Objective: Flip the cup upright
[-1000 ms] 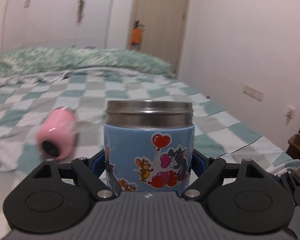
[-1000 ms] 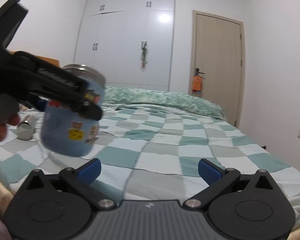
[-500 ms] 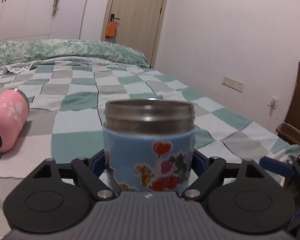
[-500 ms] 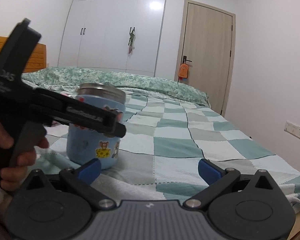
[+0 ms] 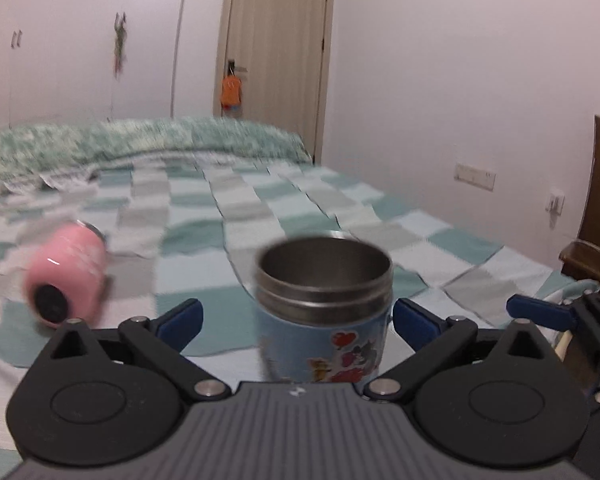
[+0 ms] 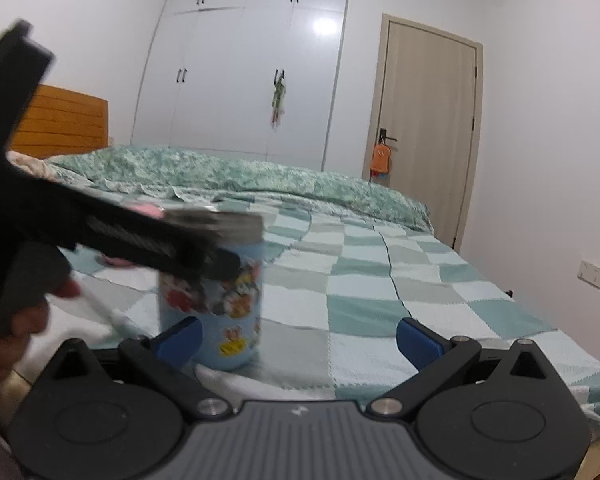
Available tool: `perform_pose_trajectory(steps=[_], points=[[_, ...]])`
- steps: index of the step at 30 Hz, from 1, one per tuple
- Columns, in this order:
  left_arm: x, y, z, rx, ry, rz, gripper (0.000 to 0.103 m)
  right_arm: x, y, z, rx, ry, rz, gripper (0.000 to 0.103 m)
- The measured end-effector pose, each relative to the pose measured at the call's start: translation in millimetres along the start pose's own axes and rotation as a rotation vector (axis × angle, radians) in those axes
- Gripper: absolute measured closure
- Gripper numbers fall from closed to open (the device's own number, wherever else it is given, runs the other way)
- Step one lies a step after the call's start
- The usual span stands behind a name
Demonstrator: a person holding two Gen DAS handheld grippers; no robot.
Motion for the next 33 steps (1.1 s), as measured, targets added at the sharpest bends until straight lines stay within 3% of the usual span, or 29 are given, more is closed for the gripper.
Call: perform_pose_trajectory(steps=[7,11,18,22,27,33], points=[[0,52,-90,-0.177,-0.112,-0.052,0.0,-17,28,-28,-0.075,-0.079,0.009,0.0],[19,78,-134,-0.297,-0.154,-0.052,0.0,-20,50,-42,-0.13,-0.12,0.013,0.0],[60,107,-185,-0.432,-0.194,-0.073,0.0,-16,87,-56,-0.19,-0.181,0.027,0.0],[80,115,-195,-0.454,-0.209,-0.103,0.0,-12,102,-60,-0.183,-0.208,0.026,0.0],[97,108,-194,-0.493,-0.224,-0.052,0.0,-6,106,-65,-0.155,-0.225,0.026,0.0],[99,108,-196,-0.488,-0.25,-0.074,0.0,1,110,-65,-0.125,-0.238,0.0,0.0]])
Point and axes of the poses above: each gripper's, at about its wrist camera, not at the fingertips, and z roughly the way its jaws point, y to its left, x to its underside, the point moved 3 cm from there along z, roughly the way its jaws point, and after that the axes turned 3 degrees about -x, right-handed, at the moved point
